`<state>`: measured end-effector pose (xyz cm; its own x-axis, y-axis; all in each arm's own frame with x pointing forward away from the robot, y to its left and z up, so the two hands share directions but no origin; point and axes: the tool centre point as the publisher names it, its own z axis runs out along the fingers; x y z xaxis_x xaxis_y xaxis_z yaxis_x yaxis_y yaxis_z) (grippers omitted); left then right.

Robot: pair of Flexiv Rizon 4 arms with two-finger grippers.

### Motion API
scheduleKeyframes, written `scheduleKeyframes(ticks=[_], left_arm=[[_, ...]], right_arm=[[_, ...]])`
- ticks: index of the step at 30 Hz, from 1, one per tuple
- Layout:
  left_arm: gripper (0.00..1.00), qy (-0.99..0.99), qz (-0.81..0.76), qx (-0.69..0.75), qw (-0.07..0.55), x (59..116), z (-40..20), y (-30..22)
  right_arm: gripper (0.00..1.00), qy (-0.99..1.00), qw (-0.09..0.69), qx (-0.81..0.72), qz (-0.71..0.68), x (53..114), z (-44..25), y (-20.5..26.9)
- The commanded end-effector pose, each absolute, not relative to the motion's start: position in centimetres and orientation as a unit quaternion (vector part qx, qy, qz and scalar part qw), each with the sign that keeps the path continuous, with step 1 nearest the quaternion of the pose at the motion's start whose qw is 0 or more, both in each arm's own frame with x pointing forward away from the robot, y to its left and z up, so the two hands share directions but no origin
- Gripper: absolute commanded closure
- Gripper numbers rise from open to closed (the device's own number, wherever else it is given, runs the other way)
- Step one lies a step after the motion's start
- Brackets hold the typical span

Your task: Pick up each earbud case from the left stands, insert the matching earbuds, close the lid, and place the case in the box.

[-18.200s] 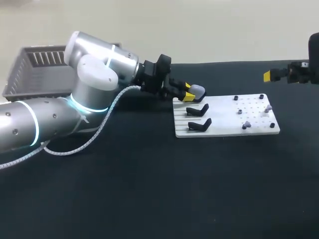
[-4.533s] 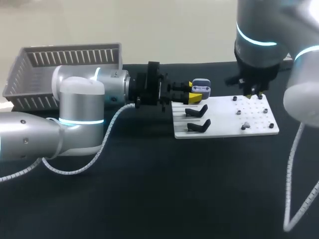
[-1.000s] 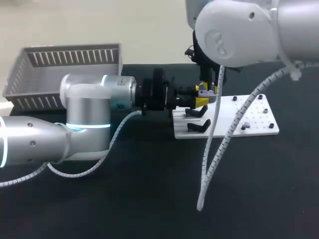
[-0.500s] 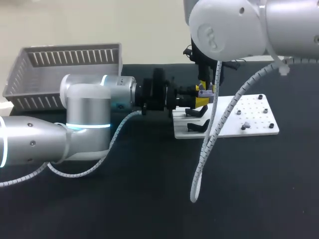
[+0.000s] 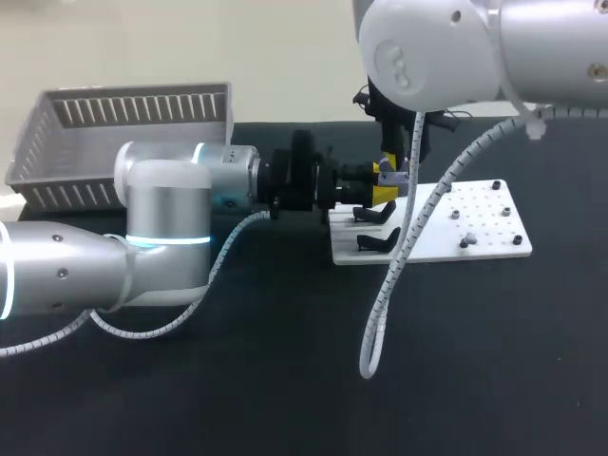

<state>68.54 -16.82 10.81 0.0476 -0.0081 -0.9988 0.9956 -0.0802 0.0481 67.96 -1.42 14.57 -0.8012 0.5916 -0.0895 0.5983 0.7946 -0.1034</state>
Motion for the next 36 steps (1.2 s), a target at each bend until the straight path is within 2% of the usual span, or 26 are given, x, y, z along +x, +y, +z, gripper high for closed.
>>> scheduleKeyframes(ticks=[1, 19, 20, 21, 23, 25, 27, 28, 29, 30, 32, 33, 36], left_arm=[[1.0, 0.465, -0.509, 0.529, 0.495, 68.5, 10.7, -16.8], [1.0, 0.465, -0.509, 0.529, 0.495, 68.5, 10.7, -16.8], [1.0, 0.465, -0.509, 0.529, 0.495, 68.5, 10.7, -16.8], [1.0, 0.465, -0.509, 0.529, 0.495, 68.5, 10.7, -16.8], [1.0, 0.465, -0.509, 0.529, 0.495, 68.5, 10.7, -16.8], [1.0, 0.465, -0.509, 0.529, 0.495, 68.5, 10.7, -16.8], [1.0, 0.465, -0.509, 0.529, 0.495, 68.5, 10.7, -16.8], [1.0, 0.465, -0.509, 0.529, 0.495, 68.5, 10.7, -16.8], [1.0, 0.465, -0.509, 0.529, 0.495, 68.5, 10.7, -16.8], [1.0, 0.465, -0.509, 0.529, 0.495, 68.5, 10.7, -16.8], [1.0, 0.465, -0.509, 0.529, 0.495, 68.5, 10.7, -16.8], [1.0, 0.465, -0.509, 0.529, 0.495, 68.5, 10.7, -16.8], [1.0, 0.465, -0.509, 0.529, 0.495, 68.5, 10.7, -16.8]], right_arm=[[1.0, 0.947, 0.023, 0.314, -0.066, 68.3, 14.4, -1.4], [1.0, 0.949, 0.018, 0.309, -0.066, 68.5, 13.6, -1.1], [0.93, 0.949, 0.017, 0.309, -0.065, 68.5, 13.6, -1.2], [0.78, 0.948, 0.016, 0.31, -0.064, 68.5, 13.5, -1.2], [0.78, 0.948, 0.015, 0.311, -0.063, 68.4, 13.5, -1.3], [0.72, 0.949, 0.014, 0.311, -0.06, 68.3, 13.5, -1.3], [0.55, 0.949, 0.014, 0.311, -0.057, 68.2, 13.5, -1.2], [0.51, 0.949, 0.013, 0.311, -0.054, 68.2, 13.5, -1.2], [0.29, 0.949, 0.014, 0.31, -0.053, 68.2, 13.6, -1.2], [0.21, 0.949, 0.015, 0.31, -0.05, 68.1, 13.6, -1.2], [0.13, 0.95, 0.017, 0.31, -0.044, 67.9, 13.9, -1.2], [0.11, 0.95, 0.021, 0.309, -0.037, 67.7, 14.1, -1.2], [0.16, 0.954, 0.03, 0.298, -0.014, 66.9, 15.2, -1.2]])
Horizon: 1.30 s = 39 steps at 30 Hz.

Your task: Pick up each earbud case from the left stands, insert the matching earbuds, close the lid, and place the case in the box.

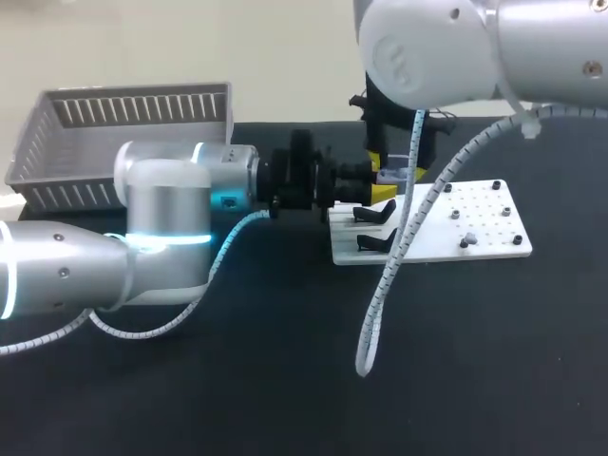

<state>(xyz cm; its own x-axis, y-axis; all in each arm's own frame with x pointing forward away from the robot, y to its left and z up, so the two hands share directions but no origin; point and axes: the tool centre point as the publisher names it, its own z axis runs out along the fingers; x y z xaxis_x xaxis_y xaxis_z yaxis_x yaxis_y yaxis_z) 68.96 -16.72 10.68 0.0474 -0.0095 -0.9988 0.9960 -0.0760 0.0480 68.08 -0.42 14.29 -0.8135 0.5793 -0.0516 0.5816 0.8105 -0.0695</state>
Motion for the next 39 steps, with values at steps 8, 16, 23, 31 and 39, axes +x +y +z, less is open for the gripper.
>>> scheduleKeyframes(ticks=[8, 16, 23, 31, 39], left_arm=[[1.0, 0.465, -0.509, 0.529, 0.495, 68.5, 10.7, -16.8], [1.0, 0.465, -0.509, 0.529, 0.495, 68.5, 10.7, -16.8], [1.0, 0.465, -0.509, 0.529, 0.495, 68.5, 10.7, -16.8], [1.0, 0.465, -0.509, 0.529, 0.495, 68.5, 10.7, -16.8], [1.0, 0.465, -0.509, 0.529, 0.495, 68.5, 10.7, -16.8]], right_arm=[[0.21, 0.976, 0.154, 0.145, 0.057, 64.4, 17.3, -3.1], [0.0, 0.957, 0.242, 0.123, 0.105, 62.1, 18.0, -6.3], [0.0, 0.943, 0.28, 0.138, 0.116, 61.6, 16.8, -8.4], [0.0, 0.942, 0.276, 0.142, 0.129, 62.1, 13.5, -10.3], [0.09, 0.954, 0.22, 0.143, 0.147, 63.2, 10.2, -11.4]])
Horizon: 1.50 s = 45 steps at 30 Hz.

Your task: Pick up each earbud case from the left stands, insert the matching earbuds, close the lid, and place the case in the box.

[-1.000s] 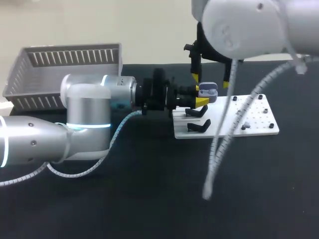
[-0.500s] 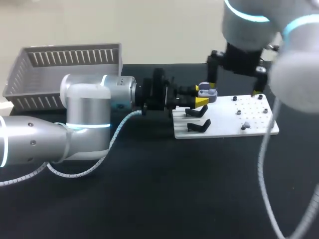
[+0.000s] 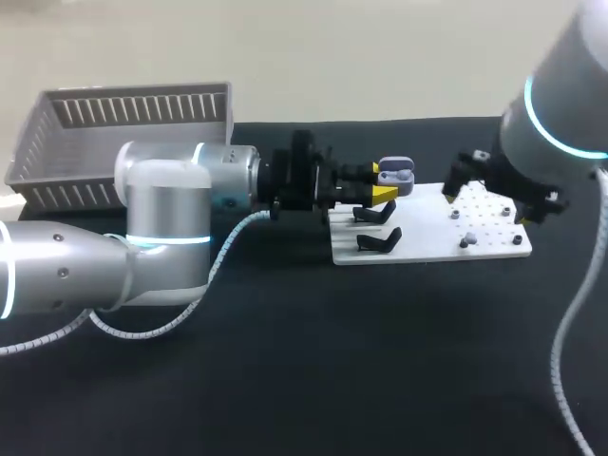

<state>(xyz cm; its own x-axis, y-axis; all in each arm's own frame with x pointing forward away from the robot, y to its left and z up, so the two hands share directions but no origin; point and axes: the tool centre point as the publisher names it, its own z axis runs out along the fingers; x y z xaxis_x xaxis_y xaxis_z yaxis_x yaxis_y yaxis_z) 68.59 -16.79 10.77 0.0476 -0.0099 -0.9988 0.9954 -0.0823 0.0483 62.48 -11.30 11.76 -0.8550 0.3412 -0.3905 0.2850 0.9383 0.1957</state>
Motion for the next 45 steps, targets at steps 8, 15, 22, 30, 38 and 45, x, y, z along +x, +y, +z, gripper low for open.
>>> scheduleKeyframes(ticks=[8, 15, 22, 30, 38, 45], left_arm=[[1.0, 0.465, -0.509, 0.529, 0.495, 68.5, 10.7, -16.8], [1.0, 0.465, -0.509, 0.529, 0.495, 68.5, 10.7, -16.8], [1.0, 0.465, -0.509, 0.529, 0.495, 68.5, 10.7, -16.8], [1.0, 0.465, -0.509, 0.529, 0.495, 68.5, 10.7, -16.8], [1.0, 0.465, -0.509, 0.529, 0.495, 68.5, 10.7, -16.8], [1.0, 0.465, -0.509, 0.529, 0.495, 68.5, 10.7, -16.8]], right_arm=[[0.27, 0.966, 0.172, 0.133, 0.136, 63.8, 7.7, -11.4], [0.46, 0.973, 0.146, 0.133, 0.122, 64.0, 6.2, -11.7], [0.55, 0.975, 0.127, 0.145, 0.111, 64.3, 5.3, -12.0], [0.53, 0.977, 0.114, 0.148, 0.106, 64.6, 4.4, -11.8], [0.55, 0.978, 0.106, 0.151, 0.103, 65.0, 3.5, -11.6], [0.61, 0.976, 0.111, 0.157, 0.104, 65.1, 3.2, -11.8]])
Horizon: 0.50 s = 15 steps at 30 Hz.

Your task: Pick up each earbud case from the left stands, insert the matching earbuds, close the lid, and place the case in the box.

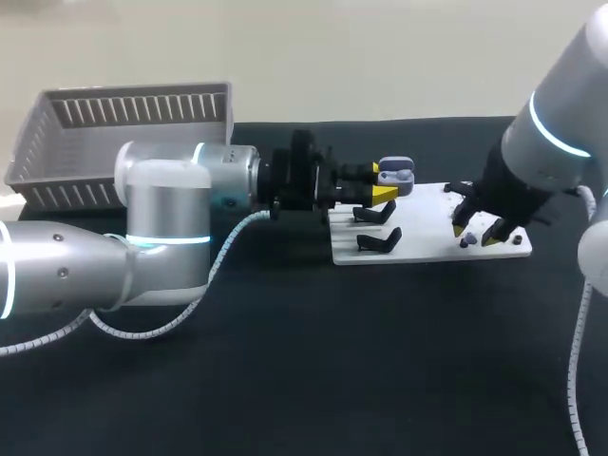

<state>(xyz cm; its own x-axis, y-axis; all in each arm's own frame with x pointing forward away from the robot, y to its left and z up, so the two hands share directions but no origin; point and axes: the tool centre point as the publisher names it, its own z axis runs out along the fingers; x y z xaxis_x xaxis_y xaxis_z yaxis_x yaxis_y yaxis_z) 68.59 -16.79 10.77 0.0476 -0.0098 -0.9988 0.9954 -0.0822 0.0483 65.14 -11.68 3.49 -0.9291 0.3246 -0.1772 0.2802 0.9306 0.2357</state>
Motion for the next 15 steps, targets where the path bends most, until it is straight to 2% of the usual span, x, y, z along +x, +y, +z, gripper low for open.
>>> scheduleKeyframes(ticks=[1, 12, 15], left_arm=[[1.0, 0.465, -0.509, 0.529, 0.495, 68.48, 10.72, -16.81], [1.0, 0.465, -0.509, 0.529, 0.495, 68.48, 10.72, -16.81], [1.0, 0.465, -0.509, 0.529, 0.495, 68.48, 10.72, -16.81]], right_arm=[[0.62, 0.976, 0.111, 0.158, 0.103, 65.09, 3.19, -11.83], [0.64, 0.976, 0.103, 0.161, 0.102, 64.82, 2.52, -11.76], [0.71, 0.976, 0.103, 0.16, 0.103, 64.94, 2.61, -11.64]])
